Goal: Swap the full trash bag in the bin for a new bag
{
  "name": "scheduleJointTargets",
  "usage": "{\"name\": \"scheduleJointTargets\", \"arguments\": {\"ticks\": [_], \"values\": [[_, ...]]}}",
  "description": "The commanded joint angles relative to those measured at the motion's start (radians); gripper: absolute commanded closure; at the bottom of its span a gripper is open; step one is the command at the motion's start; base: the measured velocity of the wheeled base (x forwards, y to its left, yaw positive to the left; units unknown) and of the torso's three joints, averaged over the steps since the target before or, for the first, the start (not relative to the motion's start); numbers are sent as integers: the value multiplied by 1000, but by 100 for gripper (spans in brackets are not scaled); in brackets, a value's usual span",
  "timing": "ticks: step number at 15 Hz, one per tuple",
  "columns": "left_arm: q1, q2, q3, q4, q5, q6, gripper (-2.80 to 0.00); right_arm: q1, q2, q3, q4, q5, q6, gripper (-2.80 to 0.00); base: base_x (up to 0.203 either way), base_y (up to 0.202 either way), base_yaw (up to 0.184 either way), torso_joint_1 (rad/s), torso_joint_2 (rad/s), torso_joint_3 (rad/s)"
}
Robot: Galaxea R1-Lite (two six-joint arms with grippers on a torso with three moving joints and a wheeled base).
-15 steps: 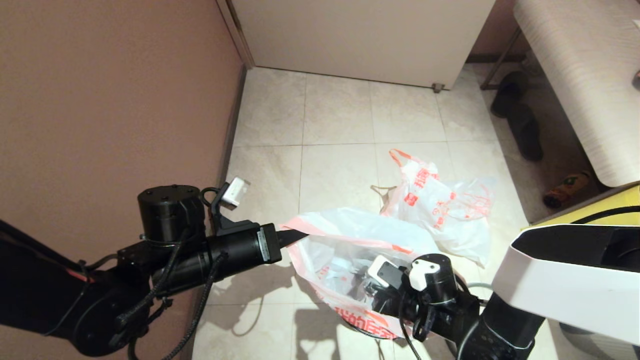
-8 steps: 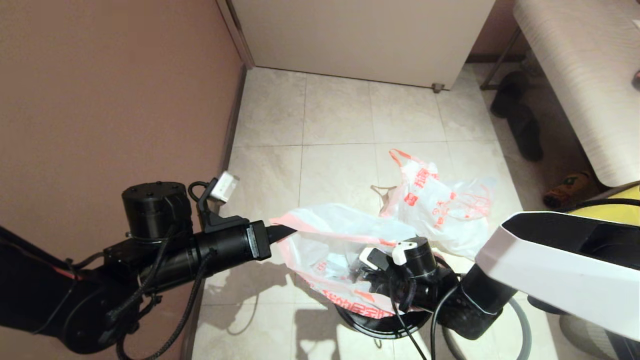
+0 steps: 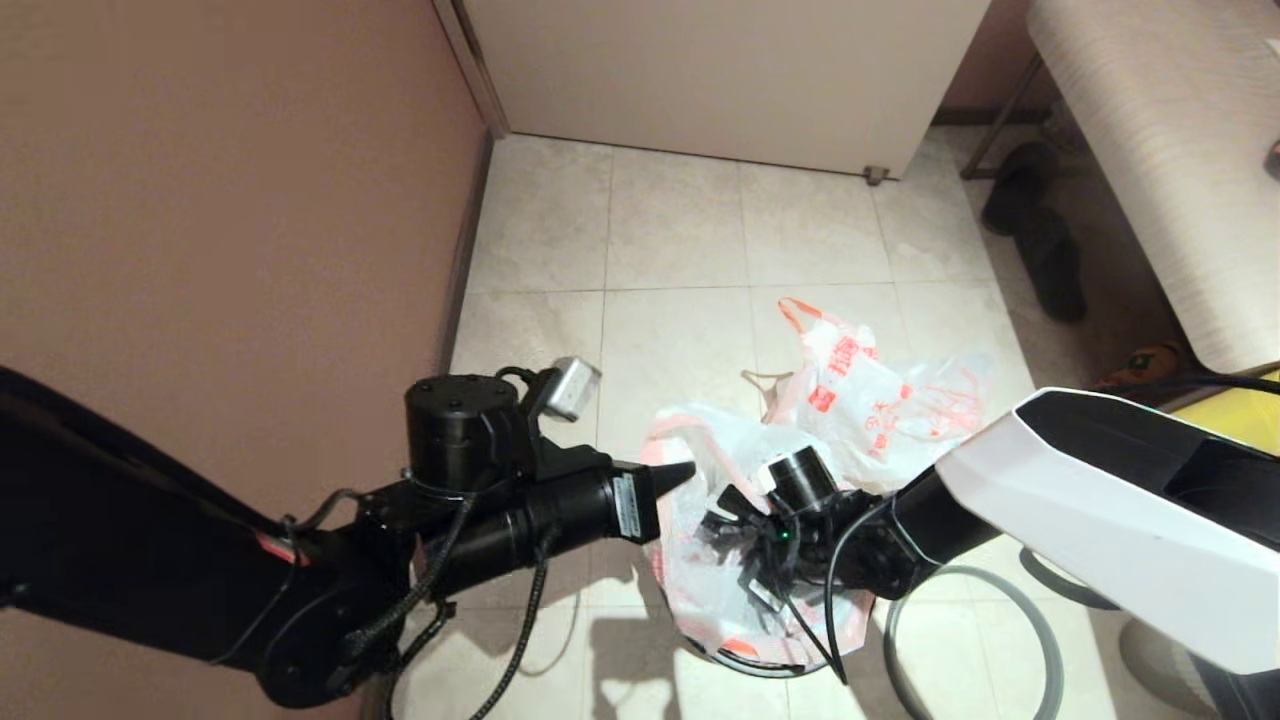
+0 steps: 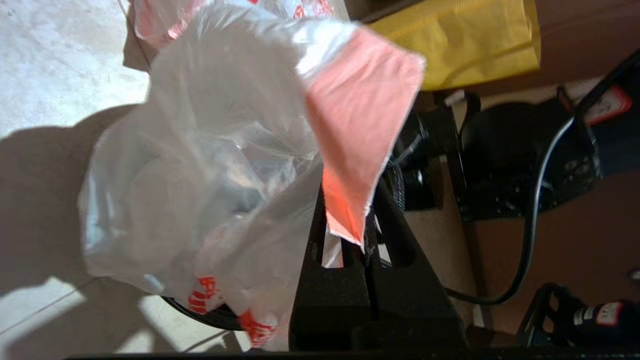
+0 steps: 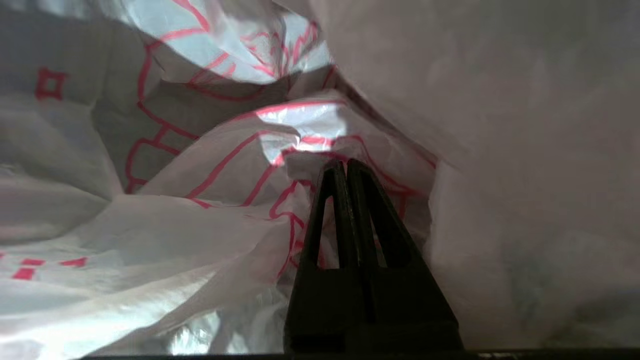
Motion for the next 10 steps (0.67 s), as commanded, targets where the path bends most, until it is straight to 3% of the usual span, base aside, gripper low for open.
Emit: {"name": "scheduleJointTargets", "arguments": {"ticks": [1,2,4,6,10], "values": [[-42,30,-3,-4,32,4,0,-1,13,-57,56,-23,-6,0,0,0,0,0,0,0],[-41,26,3,-3,78,34,0,-8,26,-111,132,-43,-9,0,0,0,0,0,0,0],[-42,27,42,-6,156,168,0,-22,69,-223,269,-69,-11,0,0,0,0,0,0,0],[-88,38,67,-12,169,189,0,-28,133,-309,334,-76,-12,0,0,0,0,0,0,0],[-111,78,66,-58,177,186,0,-34,240,-469,487,-80,-11,0,0,0,0,0,0,0]]}}
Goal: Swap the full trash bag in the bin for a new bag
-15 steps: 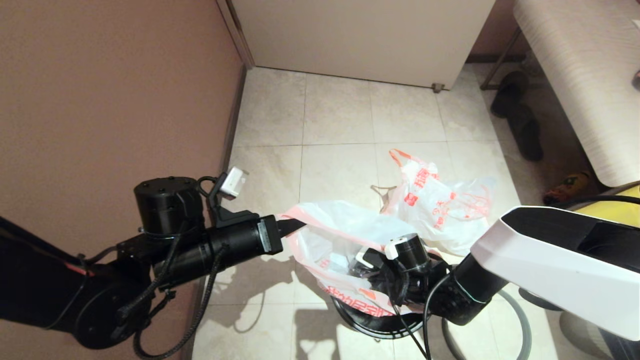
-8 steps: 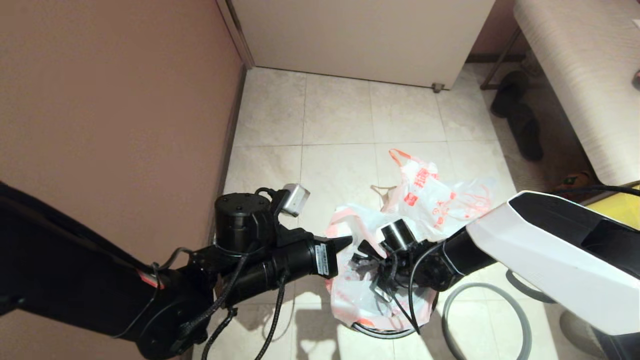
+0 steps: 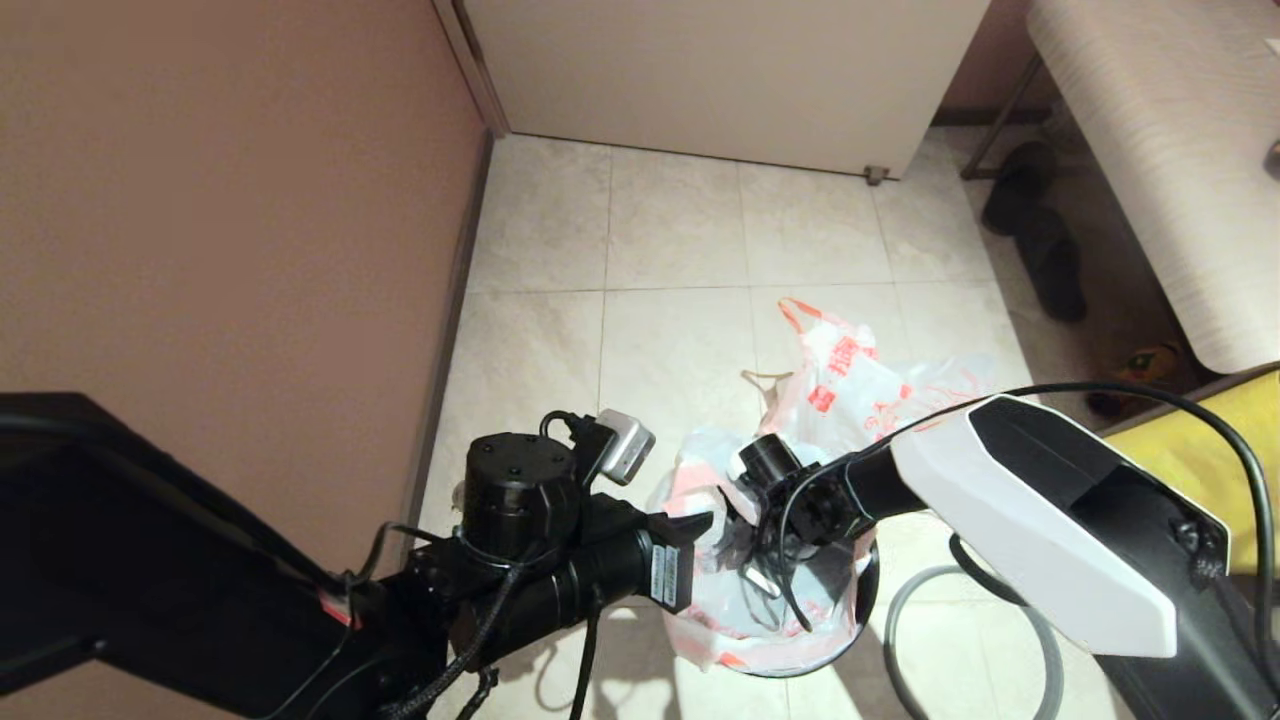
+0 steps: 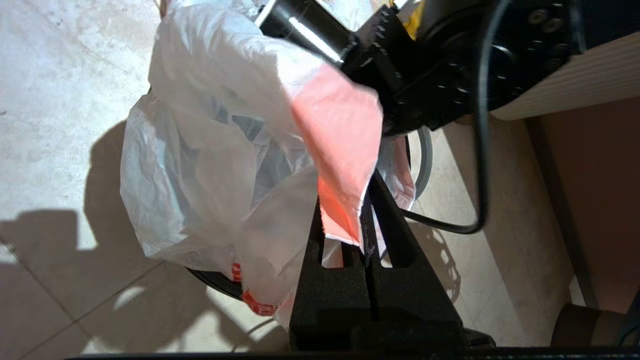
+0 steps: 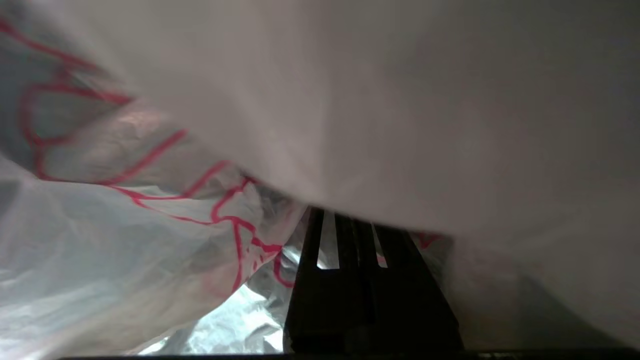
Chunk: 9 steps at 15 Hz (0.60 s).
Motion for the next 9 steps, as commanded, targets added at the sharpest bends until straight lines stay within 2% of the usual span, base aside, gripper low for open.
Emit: {"name": "scheduleJointTargets", "arguments": {"ticks": [1,5,9], "values": [[-11,36,1,-25,10,-2,0,-6,73,-60,22,-1,-1,0,0,0,0,0,0,0],[-18,120,7,-138,60,-8,0,-24,140,-146,14,18,6,0,0,0,0,0,0,0],[-12,171,8,-145,53,-35,0,-29,152,-144,-109,77,92,0,0,0,0,0,0,0]]}}
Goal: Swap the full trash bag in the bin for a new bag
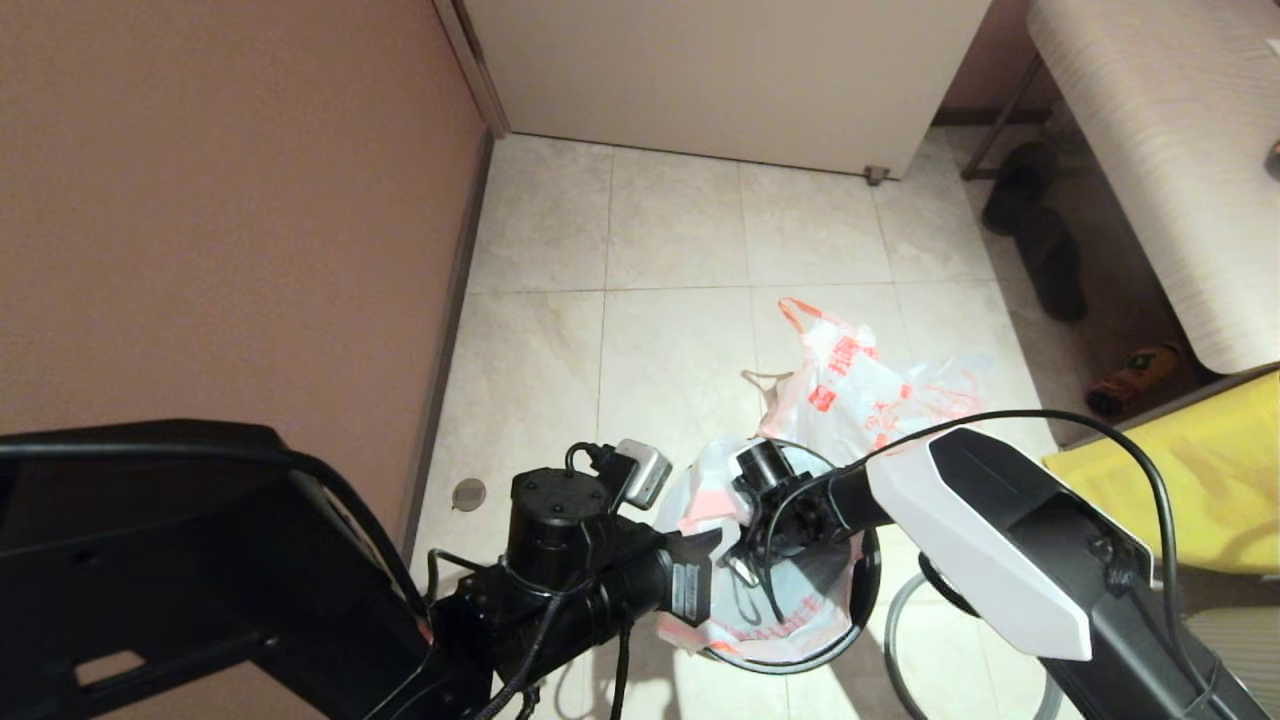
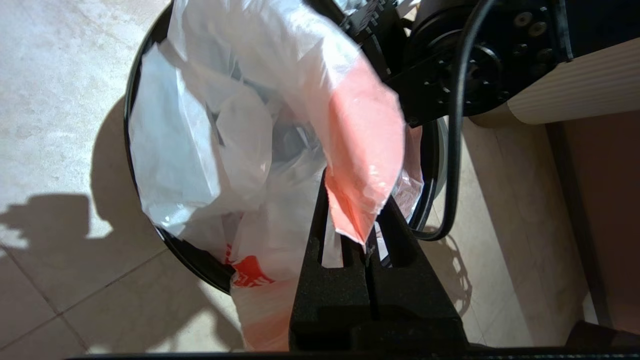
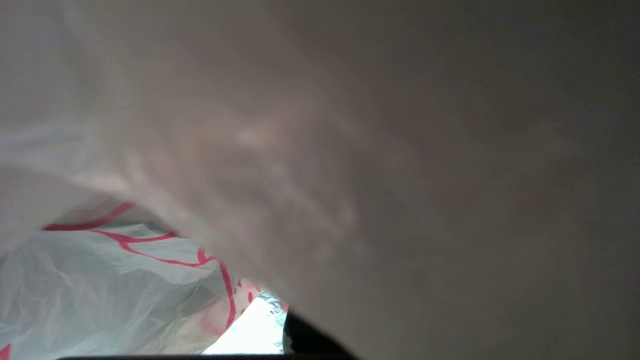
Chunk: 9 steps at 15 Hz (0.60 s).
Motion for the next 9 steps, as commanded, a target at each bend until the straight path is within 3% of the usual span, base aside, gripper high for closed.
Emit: {"name": "scheduleJointTargets", "arguments": {"ticks": [1,4,6,9], "values": [[2,50,-1,-34,0,-3,0,-3,0,7,-15,7,12,0,0,0,0,0,0,0],[-12,2,11,-95,7,3,0,2,-118,87,-15,57,98,0,0,0,0,0,0,0],[-32,-108,34,-60,6,6,0,4,-284,212,-15,126,176,0,0,0,0,0,0,0],[-29,-121,50,-43,2,3,0,-5,-504,439,-12,206,334,0,0,0,0,0,0,0]]}}
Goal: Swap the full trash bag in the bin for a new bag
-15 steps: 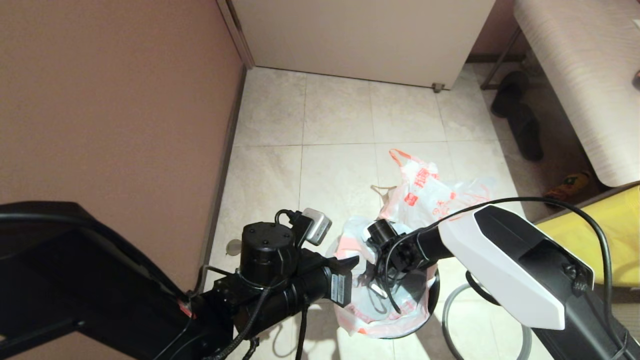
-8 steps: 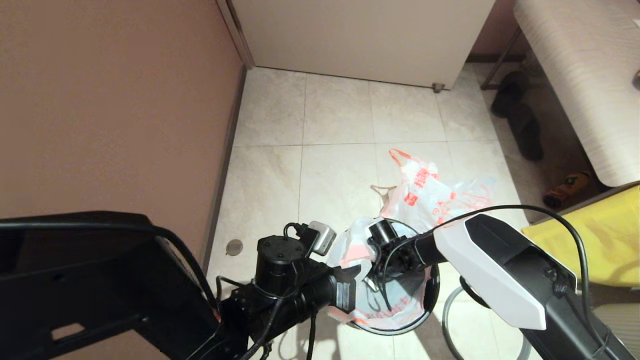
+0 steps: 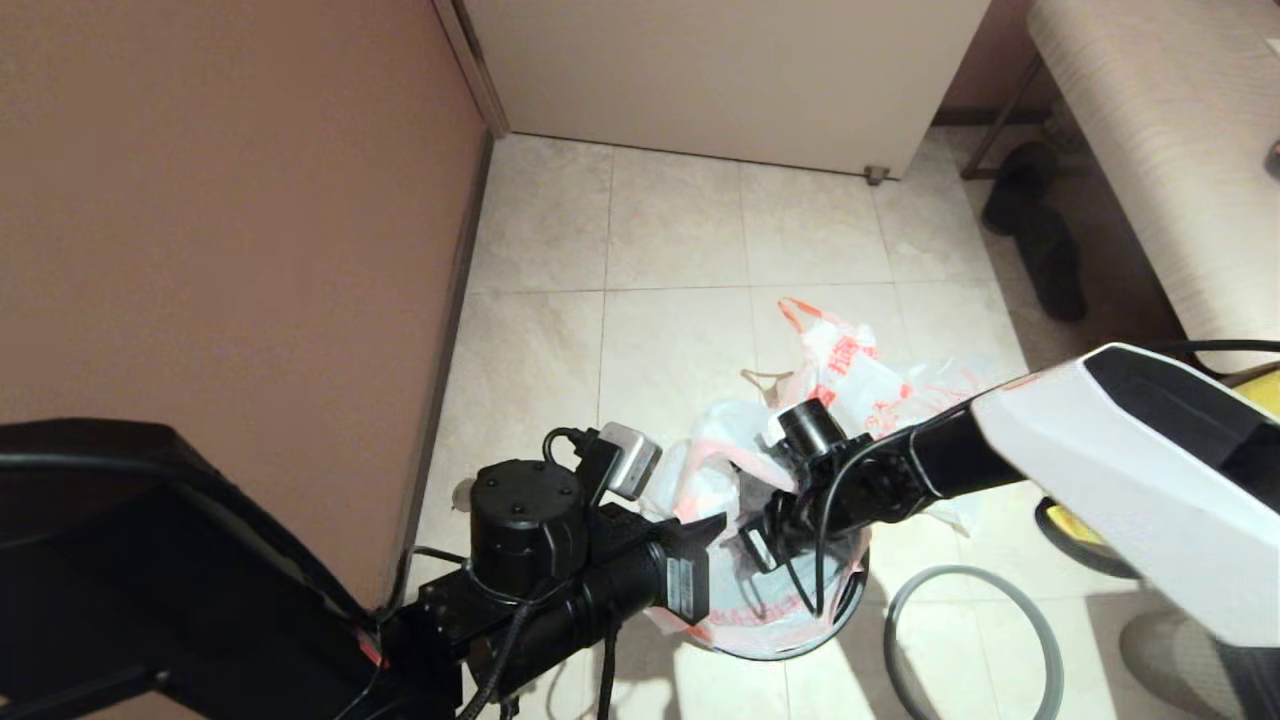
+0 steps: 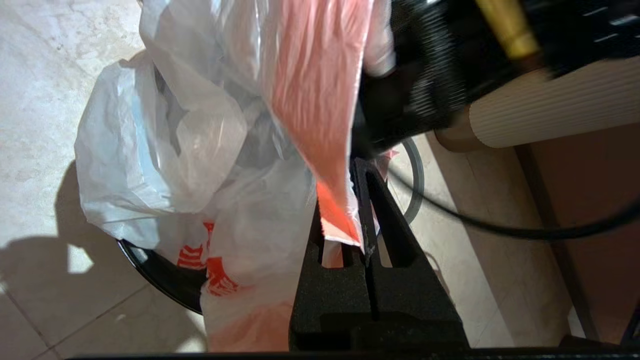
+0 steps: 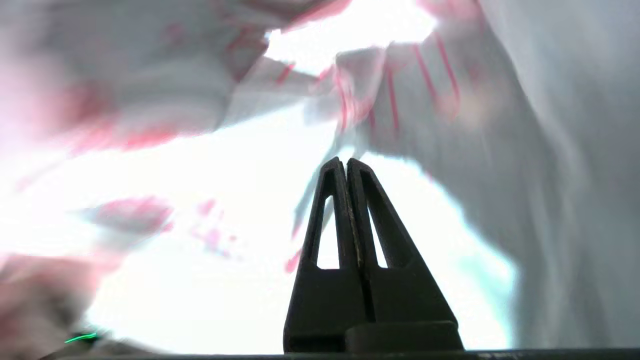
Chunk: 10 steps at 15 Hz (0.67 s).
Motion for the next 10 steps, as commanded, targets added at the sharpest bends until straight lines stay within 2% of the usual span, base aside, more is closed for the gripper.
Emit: {"name": "scheduleJointTargets", "arguments": {"ticks": [1,3,5,8,10], "values": [[6,-20,4,-7,-2,-3,0,-10,-188,114,2,12,48,0,0,0,0,0,0,0],[25,1,4,-8,-40,-6,0,-20,-333,247,3,23,89,0,0,0,0,0,0,0],[34,22,4,-10,-50,-6,0,-24,-453,371,4,24,133,0,0,0,0,0,0,0],[64,59,-12,-9,-103,-10,0,-32,-585,440,8,3,154,0,0,0,0,0,0,0],[116,103,-34,-11,-137,-30,0,-41,-627,446,19,-18,156,0,0,0,0,0,0,0]]}}
